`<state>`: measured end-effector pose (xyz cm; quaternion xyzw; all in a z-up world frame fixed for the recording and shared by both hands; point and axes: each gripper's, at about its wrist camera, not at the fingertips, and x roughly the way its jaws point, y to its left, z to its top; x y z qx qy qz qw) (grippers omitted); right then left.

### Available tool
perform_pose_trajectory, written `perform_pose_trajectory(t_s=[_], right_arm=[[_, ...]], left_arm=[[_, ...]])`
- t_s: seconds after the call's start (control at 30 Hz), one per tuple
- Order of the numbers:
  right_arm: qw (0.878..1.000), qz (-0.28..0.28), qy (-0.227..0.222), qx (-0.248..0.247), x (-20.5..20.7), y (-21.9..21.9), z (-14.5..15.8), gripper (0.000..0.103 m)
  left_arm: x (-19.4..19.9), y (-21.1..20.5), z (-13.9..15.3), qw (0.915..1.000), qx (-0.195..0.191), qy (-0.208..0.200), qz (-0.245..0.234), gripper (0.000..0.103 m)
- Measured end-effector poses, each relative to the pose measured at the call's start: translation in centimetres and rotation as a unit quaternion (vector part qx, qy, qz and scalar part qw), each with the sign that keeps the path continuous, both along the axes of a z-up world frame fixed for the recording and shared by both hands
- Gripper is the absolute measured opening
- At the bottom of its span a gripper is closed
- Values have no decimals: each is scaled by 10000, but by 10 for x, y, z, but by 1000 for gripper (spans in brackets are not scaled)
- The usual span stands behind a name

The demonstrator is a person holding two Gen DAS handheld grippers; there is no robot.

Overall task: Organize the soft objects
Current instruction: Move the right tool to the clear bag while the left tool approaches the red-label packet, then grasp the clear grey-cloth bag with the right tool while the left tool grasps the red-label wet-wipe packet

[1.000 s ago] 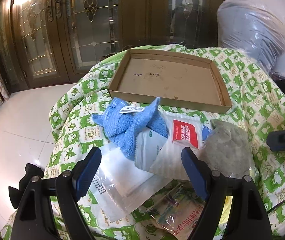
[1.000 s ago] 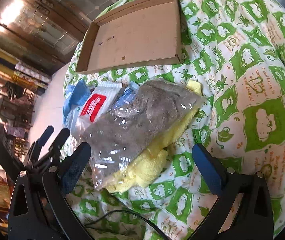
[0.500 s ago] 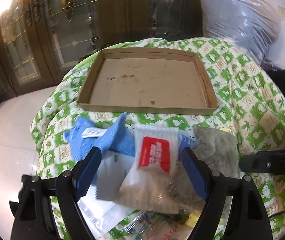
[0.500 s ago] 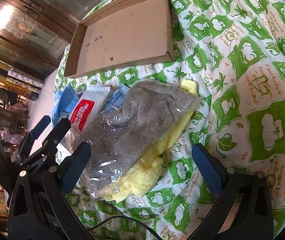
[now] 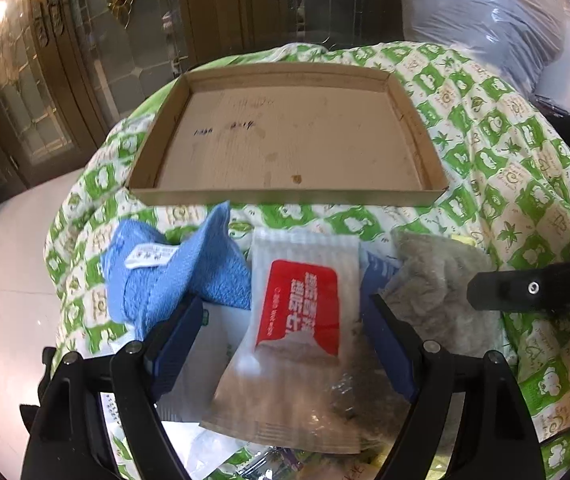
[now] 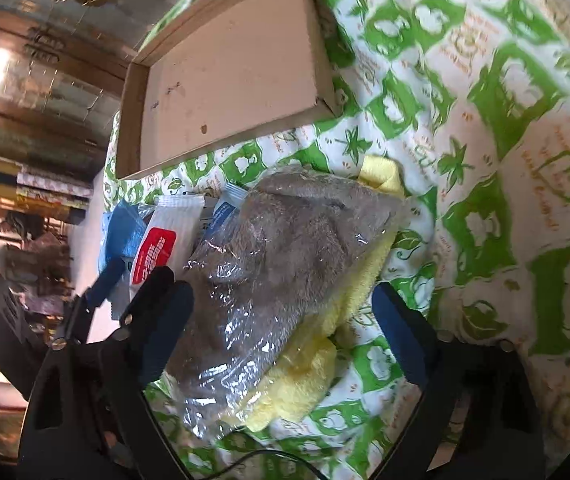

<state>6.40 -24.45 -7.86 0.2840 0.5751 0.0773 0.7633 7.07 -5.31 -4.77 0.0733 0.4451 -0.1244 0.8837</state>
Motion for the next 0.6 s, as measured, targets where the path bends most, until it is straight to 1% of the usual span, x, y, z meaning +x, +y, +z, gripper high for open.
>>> perform_pose_trajectory(t_s=[0.03, 0.1, 0.13, 0.17, 0.2, 0.23, 0.3, 0.37, 0.43, 0.5, 0.6], right_arm=[[10000, -10, 39, 88, 1, 0, -3, 85], [9994, -46, 163, 291, 4, 0, -11, 73], [9988, -71, 255, 409, 5, 0, -17, 70], [9981, -92, 329, 507, 6, 0, -22, 61], [9973, -135, 384, 612, 7, -1, -26, 46], [9964, -202, 402, 724, 5, -3, -30, 38], [9966, -219, 285, 735, 3, -6, -27, 17], [9981, -195, 35, 591, 0, -8, -16, 14], [9992, -116, -275, 253, -2, -7, 1, 13], [9987, -95, -493, 15, -3, -9, 15, 12], [9978, -93, -652, -57, -4, -14, 25, 12]], left_arm=[[0, 2, -1, 10000, -51, 32, 19, 82], [1, 4, -2, 9999, -143, 68, 34, 82], [1, 3, -3, 9999, -151, 66, 29, 82], [1, 2, -2, 9999, -144, 62, 14, 82], [1, 0, -3, 9999, -128, 60, -9, 82], [1, -1, -3, 9999, -98, 65, -35, 82], [0, -5, -4, 9999, -31, 55, -81, 82], [0, -7, -5, 9999, -9, 59, -123, 82], [1, -9, -5, 9998, 25, 79, -164, 82], [1, -12, -4, 9997, 61, 81, -206, 82], [3, -20, -5, 9993, 183, 130, -300, 82]])
